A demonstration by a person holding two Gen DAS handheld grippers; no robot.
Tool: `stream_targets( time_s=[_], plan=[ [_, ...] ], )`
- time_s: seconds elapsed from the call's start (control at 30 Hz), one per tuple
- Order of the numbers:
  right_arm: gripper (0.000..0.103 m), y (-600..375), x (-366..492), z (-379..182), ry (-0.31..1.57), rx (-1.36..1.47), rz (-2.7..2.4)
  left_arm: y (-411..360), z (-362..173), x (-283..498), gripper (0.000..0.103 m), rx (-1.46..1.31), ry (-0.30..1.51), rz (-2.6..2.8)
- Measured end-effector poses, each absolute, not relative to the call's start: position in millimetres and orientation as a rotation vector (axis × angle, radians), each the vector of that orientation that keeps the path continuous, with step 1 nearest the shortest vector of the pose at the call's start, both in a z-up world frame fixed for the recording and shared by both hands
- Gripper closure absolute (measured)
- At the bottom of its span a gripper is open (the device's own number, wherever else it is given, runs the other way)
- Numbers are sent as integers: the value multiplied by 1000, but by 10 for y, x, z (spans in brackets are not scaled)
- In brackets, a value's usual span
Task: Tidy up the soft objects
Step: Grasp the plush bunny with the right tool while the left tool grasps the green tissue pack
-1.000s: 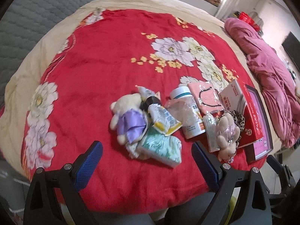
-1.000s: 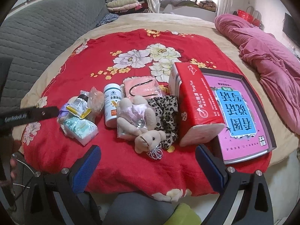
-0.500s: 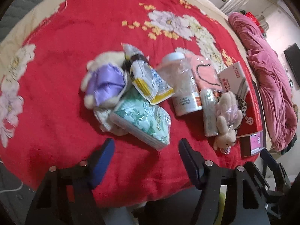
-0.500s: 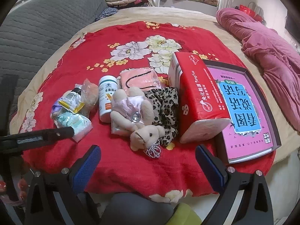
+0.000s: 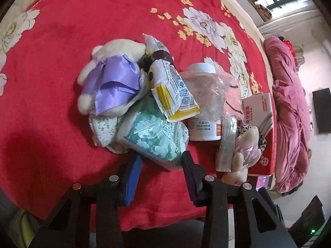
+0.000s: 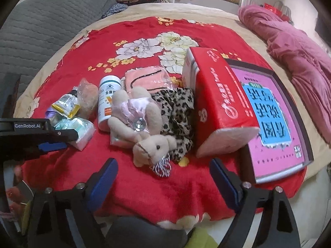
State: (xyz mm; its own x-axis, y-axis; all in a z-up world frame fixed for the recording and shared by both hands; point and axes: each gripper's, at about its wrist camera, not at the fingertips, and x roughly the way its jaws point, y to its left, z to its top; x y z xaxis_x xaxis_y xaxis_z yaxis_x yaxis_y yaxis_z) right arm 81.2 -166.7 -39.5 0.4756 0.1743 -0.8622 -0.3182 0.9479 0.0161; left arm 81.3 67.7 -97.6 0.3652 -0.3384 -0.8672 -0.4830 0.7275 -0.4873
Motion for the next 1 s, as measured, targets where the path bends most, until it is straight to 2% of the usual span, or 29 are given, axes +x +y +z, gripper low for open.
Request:
stream_targets(
  time_s=[0.2, 0.27, 0.4, 0.53, 0.8, 1.0],
  plan=[
    [21, -1414, 837, -502, 994, -300, 323, 681, -1073, 831, 62, -885, 1237, 95],
    [27, -1338, 834, -578, 989, -357, 314, 681, -1089, 842, 62, -898, 1234, 99],
    [53, -1247, 847, -775, 998, -444, 301, 659, -1121, 862, 62, -906, 1228, 102],
    [62, -1276, 847, -821, 1003, -451, 313, 651, -1120, 860, 63, -900, 1201, 109],
    [63, -1460, 822, -544, 1027, -318, 355, 721, -925, 774, 74, -908, 1062, 89],
    [63, -1478, 801, -313, 994, -271, 384, 760, -785, 728, 77, -865, 1036, 57]
  ],
)
